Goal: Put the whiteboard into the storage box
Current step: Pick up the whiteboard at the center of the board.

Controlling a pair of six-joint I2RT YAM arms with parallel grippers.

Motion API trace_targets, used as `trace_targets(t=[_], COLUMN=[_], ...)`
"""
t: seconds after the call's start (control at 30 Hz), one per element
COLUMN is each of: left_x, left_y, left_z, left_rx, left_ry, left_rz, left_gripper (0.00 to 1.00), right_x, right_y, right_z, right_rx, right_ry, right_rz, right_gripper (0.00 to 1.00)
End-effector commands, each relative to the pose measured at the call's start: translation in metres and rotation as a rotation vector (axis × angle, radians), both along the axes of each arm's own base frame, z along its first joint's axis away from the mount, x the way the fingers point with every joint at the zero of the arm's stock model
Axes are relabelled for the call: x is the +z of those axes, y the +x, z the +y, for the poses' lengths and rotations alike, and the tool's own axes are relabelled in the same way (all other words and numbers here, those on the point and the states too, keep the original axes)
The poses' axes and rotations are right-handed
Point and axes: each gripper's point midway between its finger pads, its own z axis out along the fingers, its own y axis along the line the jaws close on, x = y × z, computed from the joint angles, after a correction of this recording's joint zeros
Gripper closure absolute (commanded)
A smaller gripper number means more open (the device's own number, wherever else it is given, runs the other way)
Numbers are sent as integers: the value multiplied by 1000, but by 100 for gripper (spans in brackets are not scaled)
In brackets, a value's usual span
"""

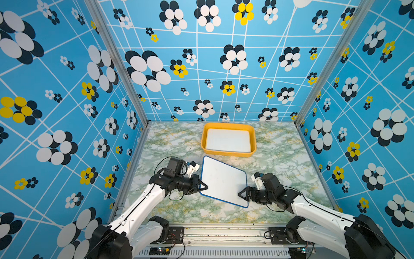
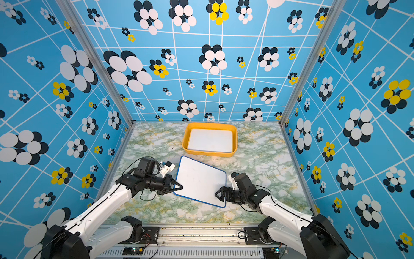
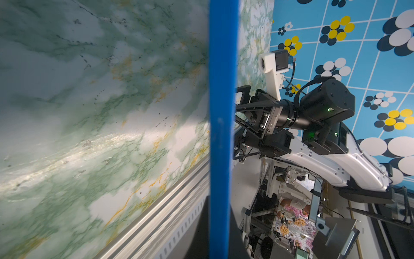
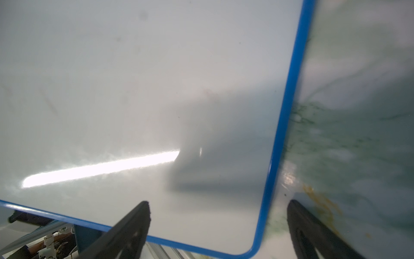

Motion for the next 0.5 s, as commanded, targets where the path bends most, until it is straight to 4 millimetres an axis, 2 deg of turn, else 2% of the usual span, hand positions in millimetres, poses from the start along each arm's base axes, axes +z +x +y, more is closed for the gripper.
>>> trace_targets(t=[0.0, 0.2, 0.33, 0.47], left_x=[-6, -1, 22, 54], left_y=[-5, -3, -4, -9], left_z=[3, 4, 3, 3], left_rx=[-10, -6, -28, -87], left_ry=[17, 23, 11, -5], left_rz=[26, 29, -18, -113], left_gripper=[100, 100, 100, 100], right_x=[-33, -18, -1, 27], right_y=[-29, -19, -7, 10], right_z=[-28, -31, -37, -43], right_rx=[-5, -3, -5, -17], right_ry=[-139, -161, -201, -235], right_rz=[150, 127, 90, 26], right_gripper=[2, 2, 1, 1])
